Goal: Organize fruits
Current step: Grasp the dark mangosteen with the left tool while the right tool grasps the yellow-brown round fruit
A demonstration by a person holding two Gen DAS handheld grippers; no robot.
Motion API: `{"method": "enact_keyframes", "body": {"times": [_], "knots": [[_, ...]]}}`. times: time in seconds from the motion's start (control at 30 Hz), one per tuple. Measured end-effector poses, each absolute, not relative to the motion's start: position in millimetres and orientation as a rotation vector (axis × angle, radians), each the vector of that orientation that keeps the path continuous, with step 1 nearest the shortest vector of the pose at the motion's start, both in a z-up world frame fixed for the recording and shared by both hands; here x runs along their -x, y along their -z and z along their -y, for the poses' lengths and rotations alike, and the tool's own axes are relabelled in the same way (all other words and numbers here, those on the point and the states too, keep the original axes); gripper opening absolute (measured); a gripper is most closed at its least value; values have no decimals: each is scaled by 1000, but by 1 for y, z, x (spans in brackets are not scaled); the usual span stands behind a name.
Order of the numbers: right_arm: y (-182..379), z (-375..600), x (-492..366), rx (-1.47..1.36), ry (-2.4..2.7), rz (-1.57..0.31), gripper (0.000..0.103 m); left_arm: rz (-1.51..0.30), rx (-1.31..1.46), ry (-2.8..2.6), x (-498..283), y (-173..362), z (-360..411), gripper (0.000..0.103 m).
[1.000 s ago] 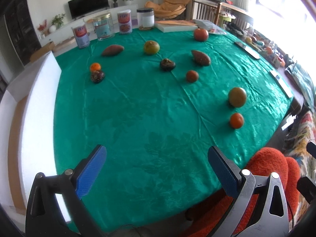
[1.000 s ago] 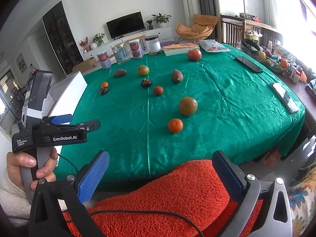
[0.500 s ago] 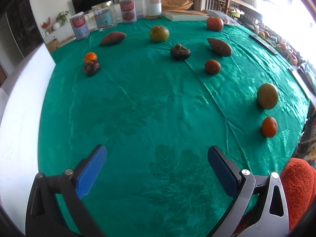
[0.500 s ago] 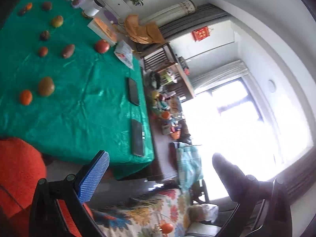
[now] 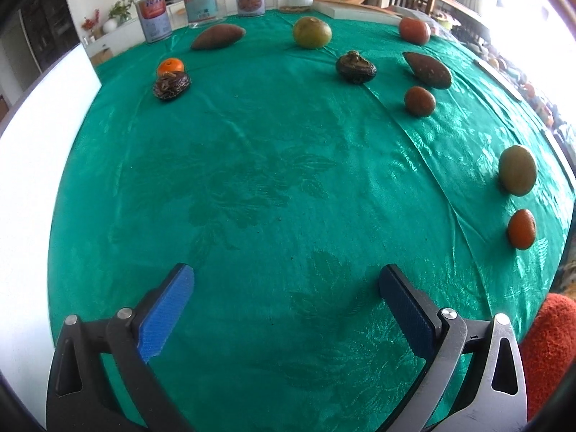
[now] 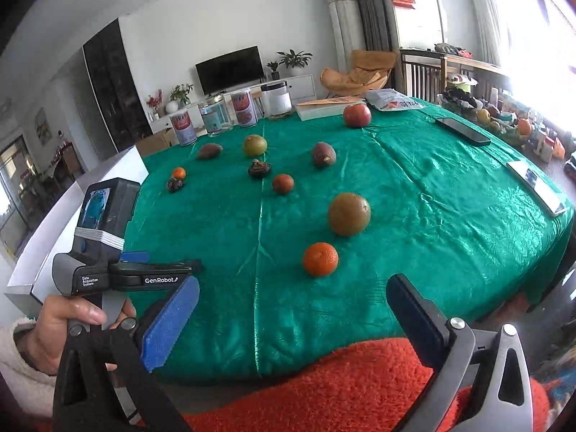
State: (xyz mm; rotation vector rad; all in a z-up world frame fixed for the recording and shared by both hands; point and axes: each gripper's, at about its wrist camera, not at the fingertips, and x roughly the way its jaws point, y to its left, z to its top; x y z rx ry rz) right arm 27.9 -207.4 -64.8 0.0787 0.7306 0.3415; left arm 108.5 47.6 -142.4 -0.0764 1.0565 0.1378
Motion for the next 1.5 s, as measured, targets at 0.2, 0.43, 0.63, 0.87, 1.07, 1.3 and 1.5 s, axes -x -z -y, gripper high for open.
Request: {"method": "enact_keyframes", "body": {"times": [0.2, 0.43, 0.63, 0.87, 1.07, 1.3, 1.5], "knots": [[68, 204, -26, -90, -322, -708, 103, -1018, 57, -96, -104, 143, -50, 103], [71, 207, -25, -91, -314, -730, 103, -1027, 150, -65, -133, 128, -81, 102], [74, 211, -29, -121, -323, -745, 103, -949, 330, -270, -192, 118, -185, 102], [78, 215, -33, -153, -332, -767, 103, -993, 274, -320, -244, 139, -192, 100], [81, 217, -35, -175, -334, -779, 103, -945, 203, -373, -254, 139, -190, 56], [85, 232, -45, -272, -376, -852, 103, -912, 307, -324, -224, 135, -190, 44], [56, 284, -105, -395, -359, -1012, 103, -935, 248, -174, -185, 123, -148, 44]]}}
